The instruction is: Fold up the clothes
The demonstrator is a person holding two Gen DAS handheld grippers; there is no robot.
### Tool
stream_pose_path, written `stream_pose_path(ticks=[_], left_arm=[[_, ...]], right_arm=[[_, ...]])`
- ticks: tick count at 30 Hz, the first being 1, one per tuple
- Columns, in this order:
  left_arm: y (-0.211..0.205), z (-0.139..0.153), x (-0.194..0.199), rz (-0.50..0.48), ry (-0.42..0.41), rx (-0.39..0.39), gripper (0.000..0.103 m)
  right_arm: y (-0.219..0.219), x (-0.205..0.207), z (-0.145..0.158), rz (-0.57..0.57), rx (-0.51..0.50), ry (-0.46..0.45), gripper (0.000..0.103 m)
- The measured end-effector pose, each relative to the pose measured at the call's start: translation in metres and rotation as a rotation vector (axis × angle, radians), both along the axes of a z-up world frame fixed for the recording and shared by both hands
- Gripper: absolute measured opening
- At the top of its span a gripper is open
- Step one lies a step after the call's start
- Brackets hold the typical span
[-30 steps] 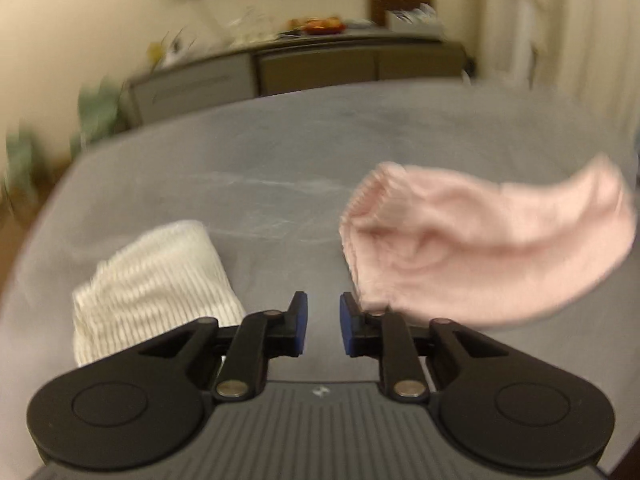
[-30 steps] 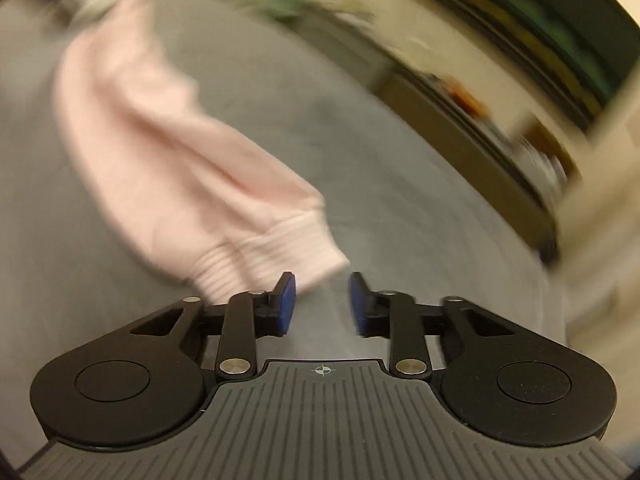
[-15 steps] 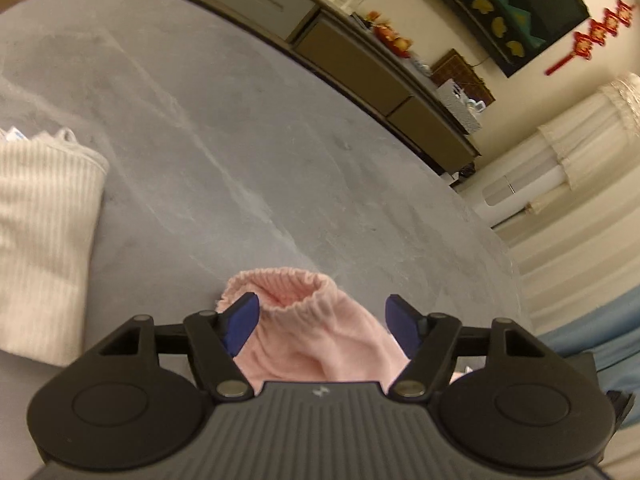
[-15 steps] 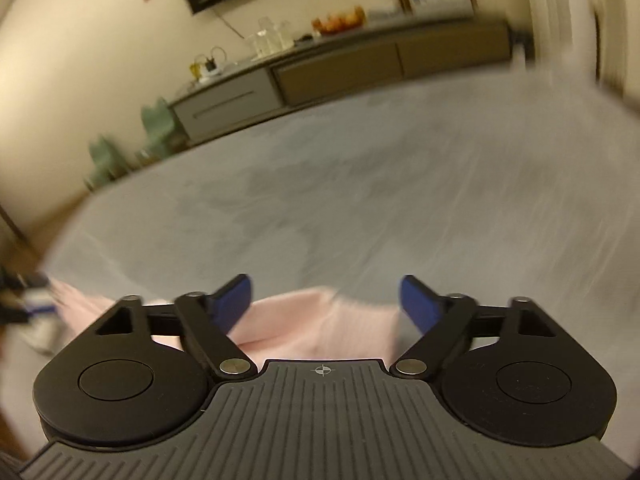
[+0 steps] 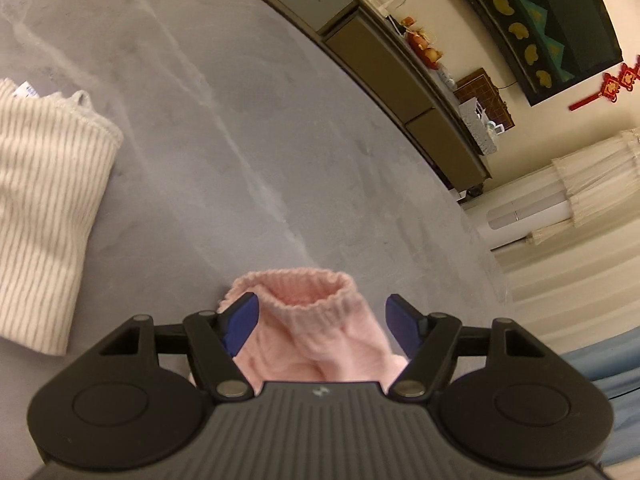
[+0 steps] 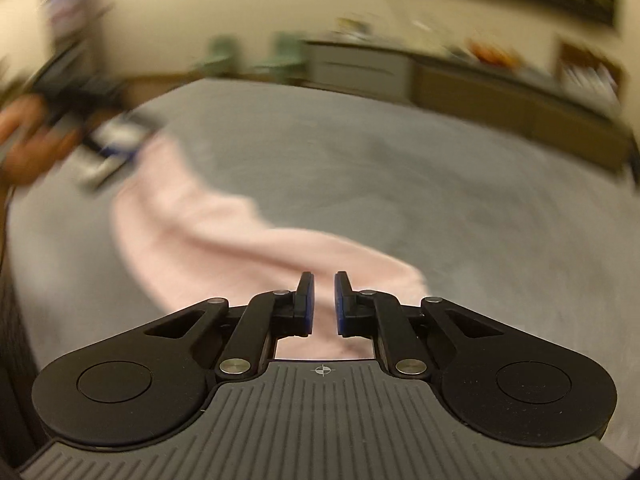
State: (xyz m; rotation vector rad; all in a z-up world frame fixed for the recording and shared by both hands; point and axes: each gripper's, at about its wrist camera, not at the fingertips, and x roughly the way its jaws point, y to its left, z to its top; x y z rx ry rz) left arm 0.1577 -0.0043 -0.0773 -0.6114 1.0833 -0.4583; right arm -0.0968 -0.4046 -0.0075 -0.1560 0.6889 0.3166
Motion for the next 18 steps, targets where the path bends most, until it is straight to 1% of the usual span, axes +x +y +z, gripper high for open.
stream_pose_path(ticks=[2, 3, 4, 5, 6, 7, 8, 10, 12, 14, 15, 16, 17, 18], left_arm=[[-0.006, 0.000, 0.004, -0.002, 0.006, 0.000, 0.071], [-0.009, -0.001, 0.006, 0.001, 0.011, 0.001, 0.071], [-0.012, -0.002, 0.008, 0.008, 0.020, 0.001, 0.071], [-0.014, -0.004, 0.009, 0.009, 0.030, -0.005, 0.071], [-0.016, -0.006, 0.011, 0.011, 0.041, -0.011, 0.071], [-0.017, -0.007, 0.012, 0.012, 0.052, -0.018, 0.071], [-0.019, -0.009, 0.013, 0.014, 0.063, -0.024, 0.071], [-0.023, -0.013, 0.014, 0.009, 0.081, -0.025, 0.071], [-0.027, -0.016, 0.015, -0.002, 0.092, -0.007, 0.071], [-0.029, -0.019, 0.016, -0.008, 0.097, 0.007, 0.071], [-0.029, -0.019, 0.016, -0.005, 0.096, 0.005, 0.071], [-0.028, -0.018, 0.016, -0.002, 0.094, 0.003, 0.071], [-0.027, -0.018, 0.016, 0.001, 0.092, 0.001, 0.071], [-0.025, -0.016, 0.016, 0.002, 0.086, -0.003, 0.071]], right_arm=[[0.013, -0.004, -0.002, 0.032, -0.047, -0.001, 0.011], [0.013, -0.002, -0.003, 0.015, -0.056, 0.003, 0.014], [0.009, 0.003, -0.003, -0.021, -0.045, 0.000, 0.032], [0.002, 0.009, -0.003, -0.063, -0.026, -0.008, 0.043], [-0.004, 0.016, -0.002, -0.105, -0.008, -0.015, 0.063], [-0.011, 0.022, -0.002, -0.147, 0.011, -0.023, 0.069], [-0.017, 0.030, -0.003, -0.172, 0.026, -0.019, 0.071], [-0.029, 0.047, -0.007, -0.204, 0.052, 0.003, 0.080], [-0.041, 0.065, -0.011, -0.235, 0.078, 0.024, 0.080], [-0.049, 0.081, -0.022, -0.233, 0.094, 0.088, 0.078], [-0.052, 0.087, -0.029, -0.222, 0.103, 0.131, 0.070], [-0.052, 0.090, -0.034, -0.209, 0.110, 0.159, 0.058], [-0.052, 0.090, -0.037, -0.196, 0.113, 0.176, 0.058], [-0.051, 0.090, -0.037, -0.177, 0.109, 0.188, 0.052]])
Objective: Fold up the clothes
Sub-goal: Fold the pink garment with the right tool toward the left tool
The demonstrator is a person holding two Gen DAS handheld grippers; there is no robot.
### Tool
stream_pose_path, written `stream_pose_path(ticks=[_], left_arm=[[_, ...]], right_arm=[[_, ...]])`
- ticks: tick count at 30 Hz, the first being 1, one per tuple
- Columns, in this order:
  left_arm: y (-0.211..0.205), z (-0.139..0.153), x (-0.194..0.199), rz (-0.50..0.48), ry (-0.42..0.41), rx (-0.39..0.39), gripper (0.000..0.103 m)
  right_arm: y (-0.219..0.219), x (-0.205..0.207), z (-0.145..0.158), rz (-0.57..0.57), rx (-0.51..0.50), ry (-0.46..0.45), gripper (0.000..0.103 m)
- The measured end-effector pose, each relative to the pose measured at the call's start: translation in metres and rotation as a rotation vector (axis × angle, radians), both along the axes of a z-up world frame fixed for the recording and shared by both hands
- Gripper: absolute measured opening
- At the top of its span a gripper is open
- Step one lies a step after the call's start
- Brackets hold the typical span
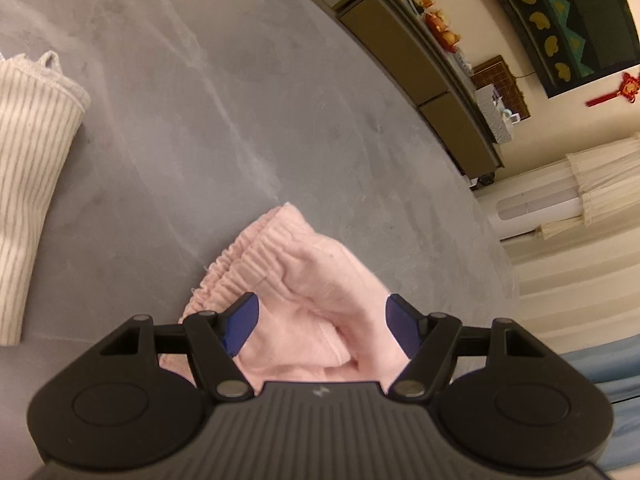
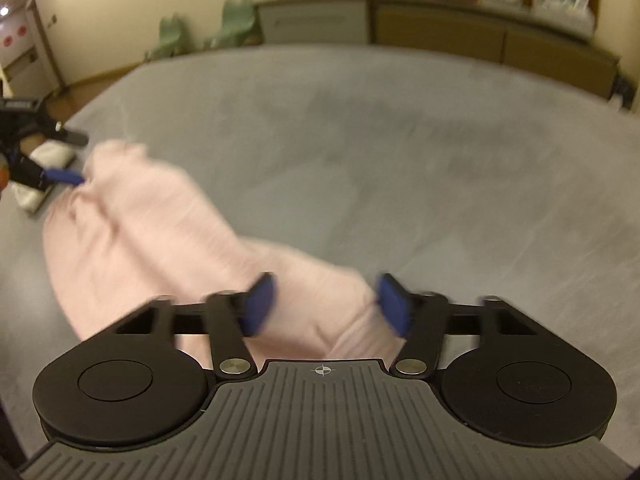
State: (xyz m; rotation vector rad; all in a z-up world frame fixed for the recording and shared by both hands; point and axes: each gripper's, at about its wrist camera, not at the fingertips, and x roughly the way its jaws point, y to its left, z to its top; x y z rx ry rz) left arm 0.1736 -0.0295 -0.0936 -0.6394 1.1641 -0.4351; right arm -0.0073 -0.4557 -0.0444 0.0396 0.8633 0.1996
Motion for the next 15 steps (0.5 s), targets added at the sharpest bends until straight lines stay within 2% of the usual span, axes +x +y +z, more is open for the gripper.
stream_pose_path(ticks=[1, 5, 7, 10, 12, 13, 15], left_arm=[[0.001, 0.002, 0.000, 0.003, -0.006, -0.004, 0.071], [-0.002, 0.006, -0.002, -0.007, -0.027, 0.005, 0.071], [-0.007, 0.008, -0.004, -0.020, -0.028, 0.018, 0.071], [-0.009, 0.012, -0.006, -0.020, -0.036, 0.021, 0.071], [-0.004, 0.016, -0.008, -0.003, -0.046, -0.002, 0.071], [-0.002, 0.019, -0.009, 0.004, -0.051, -0.013, 0.071], [0.003, 0.023, -0.011, -0.001, -0.060, -0.022, 0.071]], right_arm=[[0.002, -0.002, 0.001, 0.017, -0.008, 0.001, 0.041], [0.010, -0.009, 0.005, 0.056, -0.044, -0.013, 0.024], [0.011, -0.009, 0.008, 0.056, -0.057, -0.037, 0.011], [0.022, -0.014, 0.022, 0.075, -0.105, -0.119, 0.008], [0.037, -0.030, 0.038, 0.112, -0.182, -0.227, 0.006], [0.050, -0.044, 0.047, 0.146, -0.256, -0.305, 0.006], [0.090, -0.096, 0.054, 0.303, -0.482, -0.492, 0.006]])
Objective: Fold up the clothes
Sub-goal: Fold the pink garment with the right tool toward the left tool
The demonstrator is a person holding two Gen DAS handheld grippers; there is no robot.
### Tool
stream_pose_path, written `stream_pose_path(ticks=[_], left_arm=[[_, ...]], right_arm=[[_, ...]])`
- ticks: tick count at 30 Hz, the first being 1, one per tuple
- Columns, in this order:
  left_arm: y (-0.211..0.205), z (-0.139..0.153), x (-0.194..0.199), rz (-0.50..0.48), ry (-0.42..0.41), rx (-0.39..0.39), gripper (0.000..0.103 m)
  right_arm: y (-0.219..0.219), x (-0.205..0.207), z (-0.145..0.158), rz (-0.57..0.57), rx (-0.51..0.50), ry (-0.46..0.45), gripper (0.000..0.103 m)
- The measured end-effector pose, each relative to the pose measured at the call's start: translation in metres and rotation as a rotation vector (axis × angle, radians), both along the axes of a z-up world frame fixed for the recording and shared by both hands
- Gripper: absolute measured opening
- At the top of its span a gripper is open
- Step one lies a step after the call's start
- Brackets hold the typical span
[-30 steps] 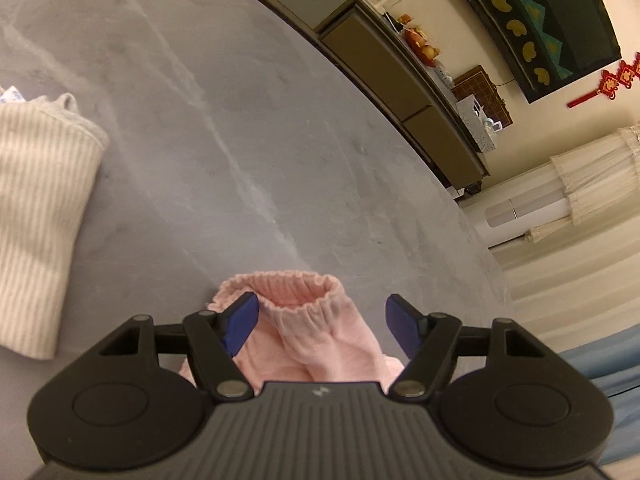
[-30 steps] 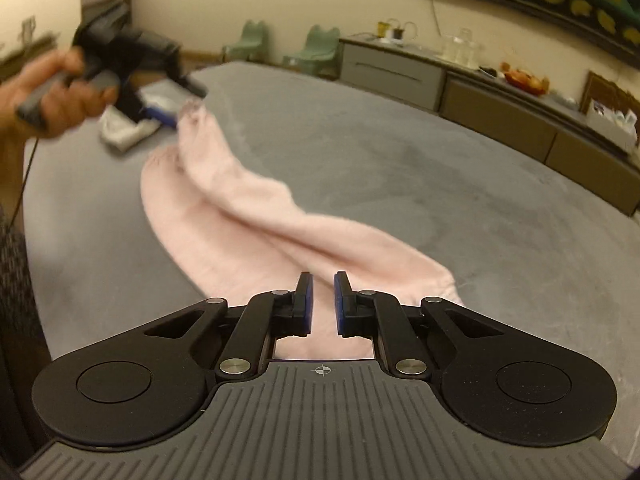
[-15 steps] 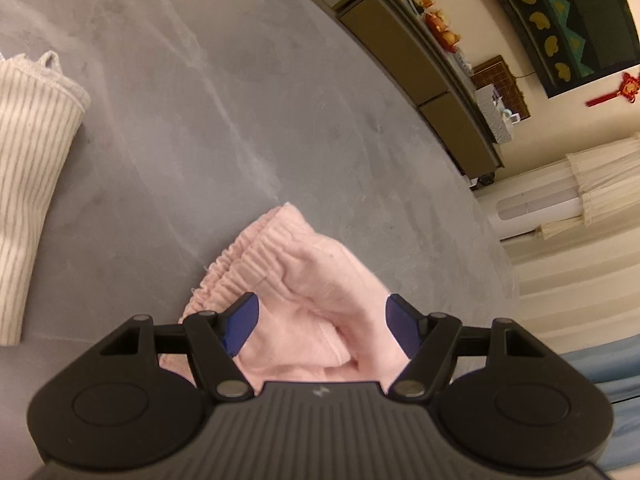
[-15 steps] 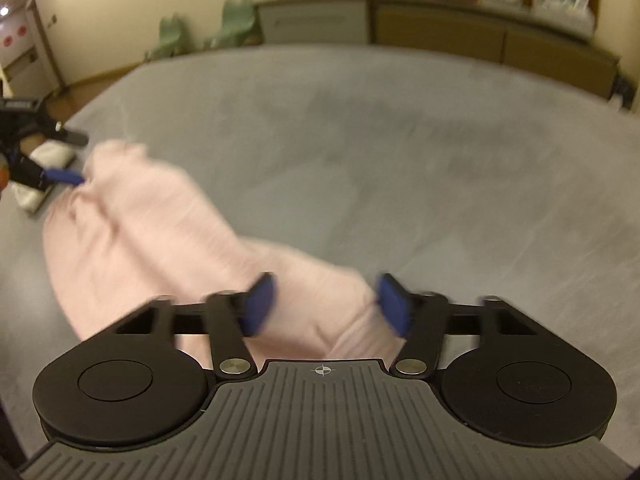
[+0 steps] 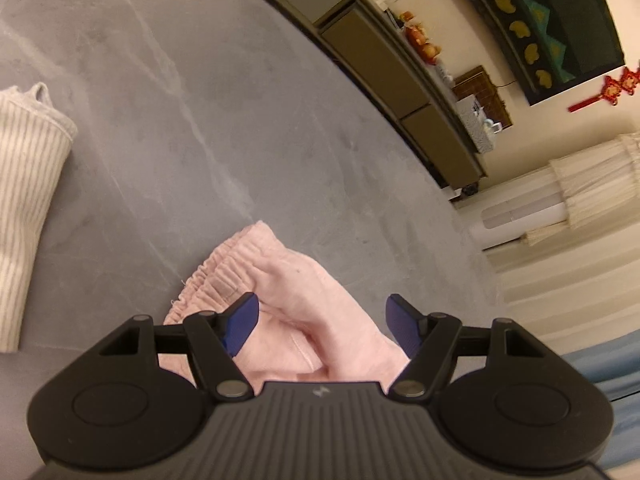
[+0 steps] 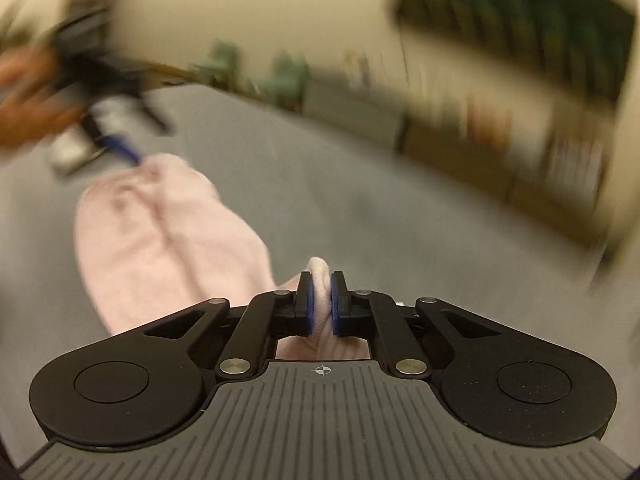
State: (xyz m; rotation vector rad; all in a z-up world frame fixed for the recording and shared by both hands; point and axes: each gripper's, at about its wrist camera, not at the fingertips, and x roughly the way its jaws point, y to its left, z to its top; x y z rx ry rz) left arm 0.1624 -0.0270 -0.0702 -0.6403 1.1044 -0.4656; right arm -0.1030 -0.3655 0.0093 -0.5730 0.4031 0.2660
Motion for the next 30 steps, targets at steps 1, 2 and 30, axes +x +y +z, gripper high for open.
stream_pose_path(ticks=[1, 2, 30], left_arm=[[0.002, 0.001, -0.001, -0.006, -0.004, 0.000, 0.071], [0.002, 0.002, -0.002, -0.013, -0.007, 0.009, 0.071], [0.028, -0.024, -0.072, -0.097, -0.153, 0.099, 0.030]], right_arm=[[0.019, -0.026, -0.005, 0.083, -0.098, -0.049, 0.006], [0.033, -0.046, -0.020, 0.140, -0.186, -0.051, 0.006], [0.044, -0.091, -0.110, 0.142, -0.763, -0.317, 0.005]])
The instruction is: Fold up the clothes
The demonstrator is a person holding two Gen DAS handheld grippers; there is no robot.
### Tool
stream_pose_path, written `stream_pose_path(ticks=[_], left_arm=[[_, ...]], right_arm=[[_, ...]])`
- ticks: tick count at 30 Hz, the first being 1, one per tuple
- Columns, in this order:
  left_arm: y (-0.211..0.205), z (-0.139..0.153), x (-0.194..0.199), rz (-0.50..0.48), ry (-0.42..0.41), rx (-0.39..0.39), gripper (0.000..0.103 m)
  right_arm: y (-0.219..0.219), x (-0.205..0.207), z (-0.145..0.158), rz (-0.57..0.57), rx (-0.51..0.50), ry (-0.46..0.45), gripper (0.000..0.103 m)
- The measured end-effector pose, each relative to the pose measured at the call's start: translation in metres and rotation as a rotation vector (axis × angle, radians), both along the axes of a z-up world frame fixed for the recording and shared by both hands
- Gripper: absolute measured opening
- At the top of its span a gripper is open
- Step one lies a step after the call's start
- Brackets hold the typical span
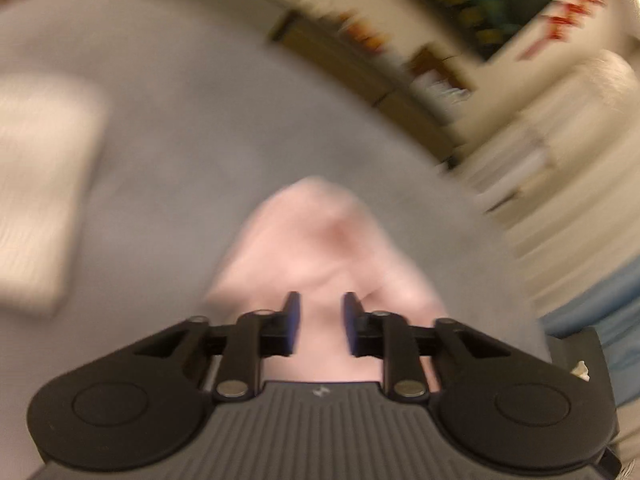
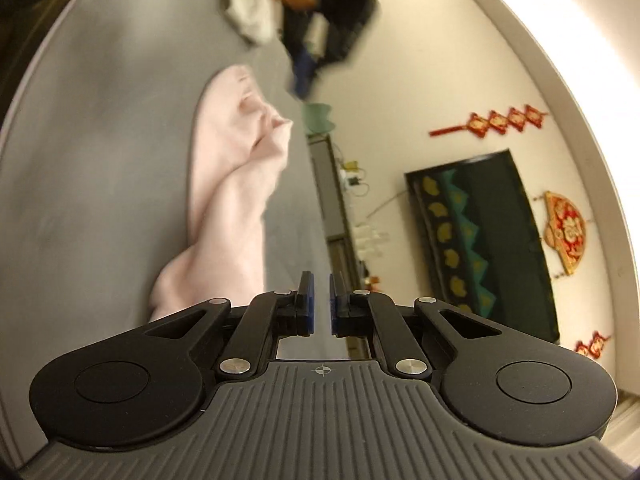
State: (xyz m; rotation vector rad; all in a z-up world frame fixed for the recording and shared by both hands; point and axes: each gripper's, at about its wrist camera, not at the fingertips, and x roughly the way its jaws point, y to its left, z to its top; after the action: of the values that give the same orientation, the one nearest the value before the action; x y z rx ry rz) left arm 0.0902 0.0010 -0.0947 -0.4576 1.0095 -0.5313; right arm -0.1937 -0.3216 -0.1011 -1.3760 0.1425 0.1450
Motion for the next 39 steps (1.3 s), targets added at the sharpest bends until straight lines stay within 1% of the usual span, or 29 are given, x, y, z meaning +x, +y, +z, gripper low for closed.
stream_pose_path(ticks=[1, 2, 3, 4, 5, 6, 7, 8, 10, 11, 12, 15, 18, 21, 24, 25, 26, 27, 28, 29, 31, 32, 33, 34, 35, 36, 37, 38, 39], left_arm=[[0.010, -0.002, -0.002, 0.016, 0.016, -0.004, 0.033], [0.014, 0.003, -0.004, 0.034, 0.003, -0.005, 0.041], [0.019, 0.008, -0.005, 0.053, -0.010, -0.005, 0.051], [0.023, 0.013, -0.007, 0.071, -0.023, -0.006, 0.053], [0.027, 0.018, -0.008, 0.087, -0.033, -0.010, 0.056], [0.023, 0.024, -0.005, 0.094, -0.034, -0.029, 0.060], [0.020, 0.029, -0.003, 0.101, -0.034, -0.048, 0.062], [0.016, 0.034, 0.000, 0.108, -0.032, -0.065, 0.064], [0.000, 0.037, 0.007, 0.115, -0.001, -0.076, 0.064], [-0.009, 0.037, 0.010, 0.117, 0.013, -0.081, 0.064], [-0.018, 0.036, 0.013, 0.113, 0.020, -0.084, 0.064], [-0.037, 0.028, 0.022, 0.092, 0.059, -0.079, 0.064], [-0.045, 0.017, 0.030, 0.103, 0.098, -0.061, 0.063], [-0.028, 0.007, 0.038, 0.163, 0.124, -0.074, 0.063], [-0.005, 0.009, 0.045, 0.240, 0.133, -0.131, 0.063], [0.001, 0.012, 0.048, 0.256, 0.129, -0.149, 0.063], [0.006, 0.018, 0.048, 0.263, 0.115, -0.164, 0.063], [0.011, 0.023, 0.049, 0.270, 0.100, -0.179, 0.064], [0.016, 0.028, 0.049, 0.278, 0.085, -0.192, 0.064], [0.021, 0.033, 0.048, 0.291, 0.069, -0.194, 0.064], [0.026, 0.035, 0.047, 0.296, 0.057, -0.179, 0.065], [0.026, 0.035, 0.048, 0.290, 0.058, -0.170, 0.065], [0.027, 0.034, 0.048, 0.283, 0.062, -0.161, 0.066], [0.028, 0.030, 0.048, 0.271, 0.085, -0.153, 0.065], [0.028, 0.026, 0.046, 0.262, 0.103, -0.154, 0.065], [0.028, 0.023, 0.044, 0.251, 0.118, -0.152, 0.065], [0.026, 0.022, 0.041, 0.232, 0.120, -0.135, 0.065], [0.024, 0.021, 0.039, 0.213, 0.121, -0.116, 0.065], [0.023, 0.020, 0.036, 0.199, 0.116, -0.088, 0.066]], right_arm=[[-0.002, -0.001, -0.004, 0.011, -0.011, 0.022, 0.005], [-0.002, 0.000, -0.001, 0.006, 0.029, 0.061, 0.006], [-0.003, 0.002, 0.005, -0.008, 0.093, 0.108, 0.007], [-0.003, 0.004, 0.010, -0.021, 0.157, 0.154, 0.016], [-0.006, 0.011, 0.020, -0.049, 0.262, 0.206, 0.025], [-0.012, 0.021, 0.034, -0.079, 0.397, 0.248, 0.045], [-0.021, 0.030, 0.048, -0.106, 0.538, 0.283, 0.054], [-0.029, 0.039, 0.063, -0.133, 0.678, 0.317, 0.054], [-0.045, 0.061, 0.084, -0.161, 0.926, 0.381, 0.059], [-0.053, 0.074, 0.092, -0.166, 1.029, 0.409, 0.059], [-0.059, 0.085, 0.098, -0.164, 1.109, 0.441, 0.059], [-0.059, 0.122, 0.102, -0.162, 1.261, 0.546, 0.062], [-0.044, 0.175, 0.089, -0.219, 1.338, 0.653, 0.063], [-0.025, 0.230, 0.073, -0.286, 1.396, 0.761, 0.063], [0.001, 0.274, 0.045, -0.332, 1.384, 0.875, 0.062], [0.010, 0.283, 0.040, -0.339, 1.350, 0.893, 0.050], [0.019, 0.289, 0.038, -0.341, 1.299, 0.899, 0.036], [0.032, 0.288, 0.043, -0.343, 1.218, 0.838, 0.009], [0.046, 0.284, 0.051, -0.343, 1.120, 0.739, 0.008], [0.070, 0.263, 0.058, -0.275, 0.978, 0.631, 0.008], [0.129, 0.202, 0.069, -0.065, 0.640, 0.400, 0.007], [0.155, 0.175, 0.056, 0.017, 0.448, 0.322, 0.008], [0.177, 0.149, 0.033, 0.088, 0.245, 0.262, 0.012], [0.188, 0.131, 0.012, 0.122, 0.126, 0.223, 0.025], [0.193, 0.118, -0.006, 0.136, 0.056, 0.195, 0.036], [0.192, 0.109, -0.016, 0.123, 0.060, 0.207, 0.051], [0.182, 0.104, -0.012, 0.083, 0.139, 0.244, 0.050], [0.168, 0.100, -0.004, 0.037, 0.238, 0.281, 0.054], [0.155, 0.095, 0.005, -0.010, 0.336, 0.318, 0.059]])
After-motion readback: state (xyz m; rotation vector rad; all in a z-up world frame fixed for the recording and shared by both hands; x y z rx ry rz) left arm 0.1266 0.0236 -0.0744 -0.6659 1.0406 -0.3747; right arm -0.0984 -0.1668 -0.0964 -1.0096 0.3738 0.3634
